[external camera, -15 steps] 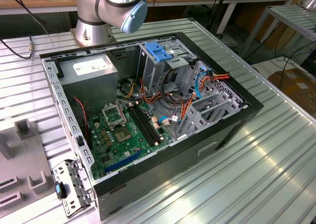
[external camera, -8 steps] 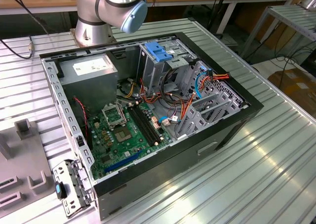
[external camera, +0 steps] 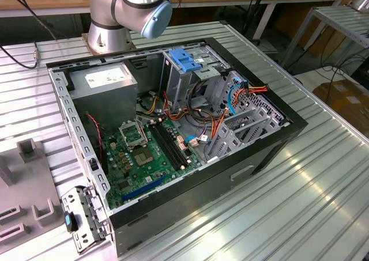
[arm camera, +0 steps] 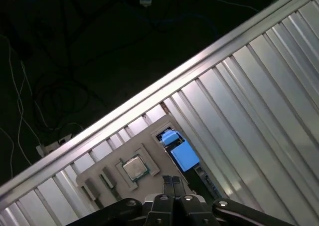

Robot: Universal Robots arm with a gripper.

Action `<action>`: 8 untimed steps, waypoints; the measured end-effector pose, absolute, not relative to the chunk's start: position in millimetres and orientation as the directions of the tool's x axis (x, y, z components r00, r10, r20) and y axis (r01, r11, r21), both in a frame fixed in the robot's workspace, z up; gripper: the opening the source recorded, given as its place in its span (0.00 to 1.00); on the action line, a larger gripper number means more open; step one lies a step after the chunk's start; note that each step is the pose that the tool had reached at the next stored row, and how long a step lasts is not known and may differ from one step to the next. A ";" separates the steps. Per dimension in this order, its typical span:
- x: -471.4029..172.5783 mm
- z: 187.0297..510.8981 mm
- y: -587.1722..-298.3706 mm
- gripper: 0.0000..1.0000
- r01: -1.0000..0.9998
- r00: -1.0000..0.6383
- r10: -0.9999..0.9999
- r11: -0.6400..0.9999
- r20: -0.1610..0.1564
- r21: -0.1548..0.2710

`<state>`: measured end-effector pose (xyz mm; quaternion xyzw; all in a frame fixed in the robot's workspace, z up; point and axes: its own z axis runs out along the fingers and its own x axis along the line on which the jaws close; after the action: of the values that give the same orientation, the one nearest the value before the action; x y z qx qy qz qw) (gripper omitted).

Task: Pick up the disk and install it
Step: 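Pick up the disk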

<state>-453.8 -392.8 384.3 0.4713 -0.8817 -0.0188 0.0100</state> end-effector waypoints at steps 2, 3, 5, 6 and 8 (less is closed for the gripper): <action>-453.8 384.3 -392.8 0.11 -0.841 -0.540 -0.842 0.540 0.000 0.042; -453.8 384.3 -392.8 0.11 -0.844 -0.536 -0.844 0.535 0.000 0.042; -453.8 384.2 -392.8 0.11 -0.852 -0.522 -0.853 0.521 0.000 0.042; -453.8 384.0 -392.8 0.11 -0.859 -0.510 -0.860 0.510 0.000 0.042; -453.8 384.0 -392.8 0.11 -0.870 -0.492 -0.871 0.491 0.000 0.042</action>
<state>-453.8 -392.8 384.0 0.5040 -0.8634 -0.0184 0.0106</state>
